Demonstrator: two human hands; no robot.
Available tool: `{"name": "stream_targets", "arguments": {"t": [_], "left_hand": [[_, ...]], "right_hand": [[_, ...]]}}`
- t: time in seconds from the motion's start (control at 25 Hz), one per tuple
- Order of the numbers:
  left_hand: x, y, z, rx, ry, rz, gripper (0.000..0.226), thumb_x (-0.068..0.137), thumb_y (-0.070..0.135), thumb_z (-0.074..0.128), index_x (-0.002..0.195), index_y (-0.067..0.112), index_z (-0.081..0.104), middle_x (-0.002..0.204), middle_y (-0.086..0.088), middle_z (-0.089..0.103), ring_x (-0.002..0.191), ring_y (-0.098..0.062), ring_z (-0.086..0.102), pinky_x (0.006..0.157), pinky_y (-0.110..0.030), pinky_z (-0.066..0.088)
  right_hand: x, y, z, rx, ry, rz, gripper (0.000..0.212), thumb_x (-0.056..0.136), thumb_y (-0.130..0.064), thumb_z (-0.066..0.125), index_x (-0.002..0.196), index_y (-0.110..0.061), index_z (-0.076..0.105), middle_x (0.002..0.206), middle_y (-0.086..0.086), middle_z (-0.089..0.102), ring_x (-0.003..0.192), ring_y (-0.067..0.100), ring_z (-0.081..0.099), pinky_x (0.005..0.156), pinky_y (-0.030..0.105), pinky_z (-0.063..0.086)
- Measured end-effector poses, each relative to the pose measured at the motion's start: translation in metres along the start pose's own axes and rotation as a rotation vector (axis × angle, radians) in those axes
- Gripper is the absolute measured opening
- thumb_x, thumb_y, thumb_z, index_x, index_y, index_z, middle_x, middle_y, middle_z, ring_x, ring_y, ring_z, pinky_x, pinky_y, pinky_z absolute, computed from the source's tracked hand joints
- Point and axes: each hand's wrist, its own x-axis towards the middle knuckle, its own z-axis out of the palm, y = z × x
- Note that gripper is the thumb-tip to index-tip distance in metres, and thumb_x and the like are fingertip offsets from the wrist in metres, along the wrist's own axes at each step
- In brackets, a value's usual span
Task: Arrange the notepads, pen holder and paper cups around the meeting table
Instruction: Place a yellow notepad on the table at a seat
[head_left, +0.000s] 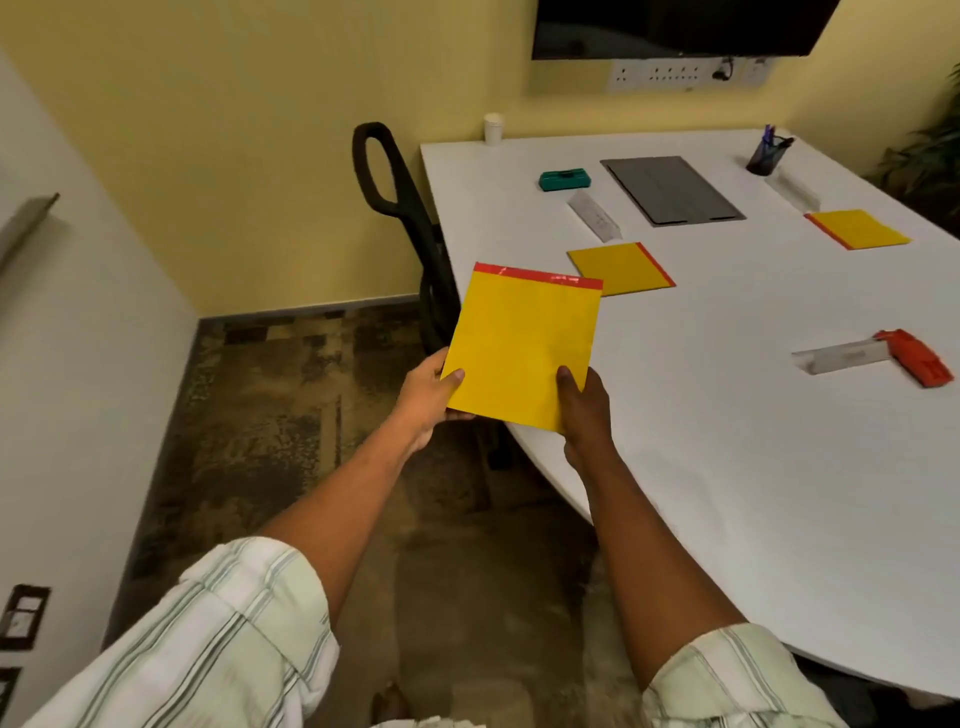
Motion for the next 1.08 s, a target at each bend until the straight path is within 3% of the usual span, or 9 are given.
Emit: {"name": "stream_targets", "arguments": {"t": [0.16,0.48,0.72,0.8,0.88,1.0,1.08], "left_hand": [[0.024,0.034,-0.079,0.004,0.028,0.028,0.041,0.096,0.01,0.049,0.136,0.02,0.046,0.108,0.0,0.062,0.081,-0.016,0.062,0.053,-0.028,0.057],[0.099,0.11,-0.162,0.067,-0.042,0.185,0.04,0.1,0.013,0.04,0.137,0.029,0.042,0.122,0.0,0.054,0.096,-0.019,0.056,0.054,-0.026,0.056],[0.206,0.189,-0.192,0.103,0.115,0.28,0.043,0.098,0.009,0.046,0.139,0.022,0.043,0.121,0.001,0.055,0.098,-0.019,0.058,0.058,-0.026,0.058],[0.248,0.21,-0.202,0.107,0.148,0.273,0.043,0.097,0.007,0.047,0.138,0.021,0.046,0.123,-0.001,0.056,0.101,-0.019,0.058,0.064,-0.025,0.059],[0.288,0.228,-0.21,0.092,0.172,0.281,0.043,0.096,0.006,0.048,0.136,0.022,0.049,0.124,-0.005,0.058,0.106,-0.025,0.06,0.079,-0.04,0.059],[0.342,0.248,-0.216,0.09,0.175,0.266,0.043,0.095,0.005,0.049,0.135,0.022,0.049,0.117,-0.004,0.058,0.087,-0.018,0.062,0.056,-0.032,0.06],[0.378,0.26,-0.222,0.098,0.15,0.278,0.041,0.095,0.006,0.049,0.134,0.02,0.05,0.118,-0.006,0.058,0.084,-0.019,0.062,0.049,-0.027,0.057]], "right_hand": [[-0.003,-0.023,0.087,0.025,0.022,-0.01,0.048,0.101,-0.032,0.045,0.145,-0.015,0.036,0.141,0.007,0.049,0.124,0.027,0.05,0.105,0.046,0.041],[0.069,-0.082,0.193,0.016,0.042,-0.127,0.046,0.1,-0.032,0.047,0.142,-0.016,0.04,0.139,0.007,0.05,0.122,0.027,0.051,0.105,0.05,0.041],[0.173,-0.133,0.263,0.099,0.021,-0.161,0.046,0.1,-0.034,0.045,0.142,-0.016,0.04,0.137,0.006,0.051,0.12,0.025,0.052,0.103,0.045,0.044],[0.209,-0.151,0.287,0.107,0.034,-0.152,0.047,0.1,-0.035,0.045,0.143,-0.016,0.039,0.138,0.006,0.051,0.121,0.025,0.051,0.104,0.044,0.043],[0.244,-0.169,0.308,0.11,0.032,-0.155,0.047,0.1,-0.035,0.045,0.143,-0.016,0.038,0.138,0.005,0.05,0.122,0.025,0.051,0.103,0.043,0.043],[0.292,-0.186,0.331,0.124,0.052,-0.132,0.044,0.1,-0.033,0.045,0.141,-0.015,0.04,0.135,0.006,0.052,0.117,0.022,0.052,0.094,0.036,0.043],[0.32,-0.194,0.346,0.119,0.075,-0.13,0.044,0.1,-0.033,0.045,0.14,-0.016,0.041,0.134,0.006,0.052,0.113,0.021,0.052,0.092,0.035,0.043]]}}
